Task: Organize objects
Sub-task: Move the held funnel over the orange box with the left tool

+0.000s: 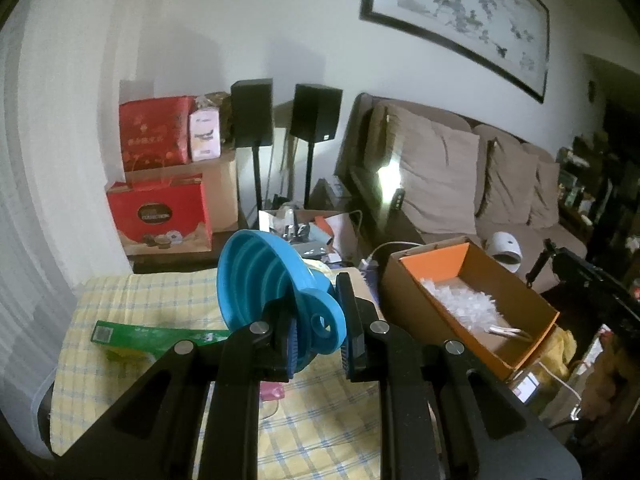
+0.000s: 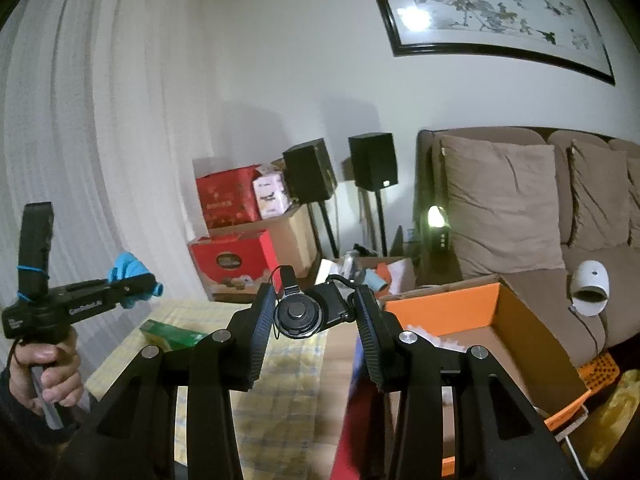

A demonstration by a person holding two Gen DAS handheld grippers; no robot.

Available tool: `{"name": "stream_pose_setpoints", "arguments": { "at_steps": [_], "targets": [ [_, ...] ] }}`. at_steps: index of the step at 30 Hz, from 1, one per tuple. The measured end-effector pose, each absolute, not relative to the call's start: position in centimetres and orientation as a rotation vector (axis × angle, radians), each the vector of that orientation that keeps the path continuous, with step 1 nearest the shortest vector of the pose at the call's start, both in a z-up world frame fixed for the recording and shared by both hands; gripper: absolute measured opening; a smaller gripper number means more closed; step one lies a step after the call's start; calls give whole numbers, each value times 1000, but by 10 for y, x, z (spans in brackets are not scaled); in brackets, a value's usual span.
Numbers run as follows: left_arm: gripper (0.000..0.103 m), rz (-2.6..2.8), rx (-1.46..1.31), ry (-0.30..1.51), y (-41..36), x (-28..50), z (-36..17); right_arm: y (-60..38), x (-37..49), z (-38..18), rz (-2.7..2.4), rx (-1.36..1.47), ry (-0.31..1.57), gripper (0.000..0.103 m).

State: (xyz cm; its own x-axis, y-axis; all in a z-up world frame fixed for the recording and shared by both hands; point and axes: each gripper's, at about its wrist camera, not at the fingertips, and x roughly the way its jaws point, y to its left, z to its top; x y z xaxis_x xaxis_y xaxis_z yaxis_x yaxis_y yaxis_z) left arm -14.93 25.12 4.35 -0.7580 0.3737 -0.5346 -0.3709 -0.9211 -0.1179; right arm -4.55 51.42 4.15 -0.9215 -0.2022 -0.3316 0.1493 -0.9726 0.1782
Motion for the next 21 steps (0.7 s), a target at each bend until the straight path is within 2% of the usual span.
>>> {"name": "stream_pose_setpoints", "arguments": {
  "at_steps": [9,21],
  "targets": [
    [15,2548,-809,29,283,-139,36,545,-53,32,-2982,580,-269,41],
    [15,2541,-807,35,306,-142,33,555,-56,31,-3088,614,-200,41]
  ]
}}
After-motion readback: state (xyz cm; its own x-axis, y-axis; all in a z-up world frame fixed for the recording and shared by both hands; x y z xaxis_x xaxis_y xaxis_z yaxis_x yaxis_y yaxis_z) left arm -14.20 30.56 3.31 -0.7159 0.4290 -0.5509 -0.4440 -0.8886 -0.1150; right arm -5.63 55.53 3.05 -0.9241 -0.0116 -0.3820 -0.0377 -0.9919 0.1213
